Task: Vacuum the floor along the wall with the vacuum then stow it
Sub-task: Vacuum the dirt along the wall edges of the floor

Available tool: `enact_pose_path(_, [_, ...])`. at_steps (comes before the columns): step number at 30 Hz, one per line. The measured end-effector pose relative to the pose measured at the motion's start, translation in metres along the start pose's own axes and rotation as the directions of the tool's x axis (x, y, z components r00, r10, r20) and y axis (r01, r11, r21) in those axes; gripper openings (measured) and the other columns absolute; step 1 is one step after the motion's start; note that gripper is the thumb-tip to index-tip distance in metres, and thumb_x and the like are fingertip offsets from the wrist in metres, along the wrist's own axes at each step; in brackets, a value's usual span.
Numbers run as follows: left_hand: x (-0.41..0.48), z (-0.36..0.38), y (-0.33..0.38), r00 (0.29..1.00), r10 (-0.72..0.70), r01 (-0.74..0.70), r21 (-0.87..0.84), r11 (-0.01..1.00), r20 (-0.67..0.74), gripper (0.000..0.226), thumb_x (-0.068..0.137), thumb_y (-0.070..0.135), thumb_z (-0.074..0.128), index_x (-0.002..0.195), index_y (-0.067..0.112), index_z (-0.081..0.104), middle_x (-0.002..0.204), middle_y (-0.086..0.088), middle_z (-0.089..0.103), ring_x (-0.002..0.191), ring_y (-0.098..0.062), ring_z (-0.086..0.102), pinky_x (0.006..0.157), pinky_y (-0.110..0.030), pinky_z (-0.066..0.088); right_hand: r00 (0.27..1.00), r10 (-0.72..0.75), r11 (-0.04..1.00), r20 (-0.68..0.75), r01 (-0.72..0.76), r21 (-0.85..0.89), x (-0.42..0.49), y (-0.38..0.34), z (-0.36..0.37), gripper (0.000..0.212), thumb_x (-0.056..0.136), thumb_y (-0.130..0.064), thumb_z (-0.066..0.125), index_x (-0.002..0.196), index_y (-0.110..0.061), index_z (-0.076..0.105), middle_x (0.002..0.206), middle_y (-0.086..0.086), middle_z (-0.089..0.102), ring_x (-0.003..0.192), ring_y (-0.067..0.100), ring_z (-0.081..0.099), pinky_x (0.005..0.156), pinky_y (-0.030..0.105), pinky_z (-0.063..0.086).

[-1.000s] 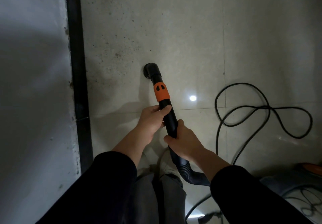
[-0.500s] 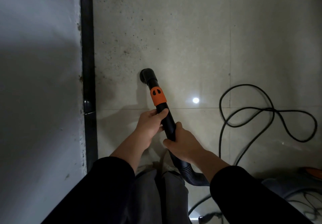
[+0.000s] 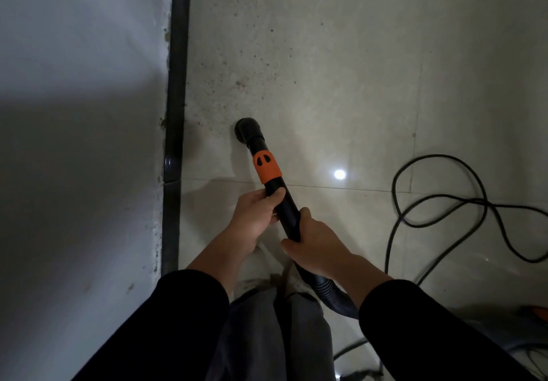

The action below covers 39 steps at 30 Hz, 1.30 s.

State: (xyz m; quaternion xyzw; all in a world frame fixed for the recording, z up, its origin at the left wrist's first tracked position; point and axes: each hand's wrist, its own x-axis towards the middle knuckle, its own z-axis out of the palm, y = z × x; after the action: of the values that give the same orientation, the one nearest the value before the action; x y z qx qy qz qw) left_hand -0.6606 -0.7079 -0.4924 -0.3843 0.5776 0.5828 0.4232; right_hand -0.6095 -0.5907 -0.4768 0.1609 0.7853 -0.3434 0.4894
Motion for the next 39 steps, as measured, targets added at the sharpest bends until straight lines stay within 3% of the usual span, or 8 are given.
enact_pose_path(13, [-0.001, -0.029, 0.002, 0.999, -0.035, 0.032, -0.060, 0.998, -0.041, 0.031, 0.097, 0.018, 0.058, 0.122, 0.001, 0.060, 0.117, -0.014, 0.067, 0.103, -0.020, 0.065, 0.090, -0.028, 0.052, 0.995, -0.062, 0.985, 0.077, 0.074, -0.157, 0.012, -0.019, 0.003, 0.029, 0.090, -0.027, 0.056, 0.105, -0.019, 0.032, 0.076, 0.001, 0.052, 0.063, 0.017, 0.053, 0.055, 0.029, 0.043])
enact_pose_path(19, [0.002, -0.043, 0.001, 0.998, -0.035, 0.030, -0.105, 0.994, -0.049, 0.027, 0.097, 0.019, 0.057, 0.119, 0.003, 0.061, 0.114, -0.010, 0.068, 0.091, -0.010, 0.065, 0.088, -0.026, 0.052, 0.992, -0.085, 0.969, 0.090, 0.103, -0.225, 0.020, -0.031, 0.006, 0.032, 0.090, -0.028, 0.056, 0.107, -0.018, 0.031, 0.076, 0.002, 0.052, 0.065, 0.019, 0.054, 0.055, 0.029, 0.041])
enact_pose_path(23, [0.005, -0.051, 0.001, 0.999, -0.020, 0.015, -0.133, 0.991, -0.033, 0.025, 0.097, 0.019, 0.056, 0.117, 0.004, 0.061, 0.115, -0.012, 0.068, 0.097, -0.013, 0.066, 0.085, -0.024, 0.053, 0.992, -0.091, 0.958, 0.093, 0.112, -0.264, 0.028, -0.036, 0.008, 0.037, 0.090, -0.029, 0.056, 0.115, -0.015, 0.033, 0.078, 0.001, 0.051, 0.068, 0.020, 0.054, 0.056, 0.029, 0.042])
enact_pose_path(29, [0.011, -0.061, -0.005, 1.000, 0.003, -0.008, -0.163, 0.987, -0.031, 0.026, 0.097, 0.020, 0.056, 0.118, 0.005, 0.061, 0.115, -0.010, 0.068, 0.101, -0.014, 0.066, 0.084, -0.022, 0.053, 0.991, -0.112, 0.943, 0.079, 0.131, -0.305, 0.037, -0.038, 0.014, 0.037, 0.088, -0.029, 0.056, 0.114, -0.016, 0.034, 0.079, 0.001, 0.052, 0.070, 0.021, 0.056, 0.060, 0.035, 0.046])
enact_pose_path(39, [0.021, -0.071, -0.022, 0.997, 0.032, -0.045, -0.201, 0.979, -0.066, 0.017, 0.097, 0.020, 0.056, 0.110, 0.010, 0.062, 0.114, -0.010, 0.068, 0.100, -0.014, 0.066, 0.086, -0.024, 0.052, 0.981, -0.168, 0.906, 0.100, 0.193, -0.378, 0.050, -0.036, 0.027, 0.033, 0.090, -0.029, 0.056, 0.107, -0.020, 0.029, 0.079, 0.002, 0.054, 0.065, 0.019, 0.056, 0.055, 0.031, 0.044])
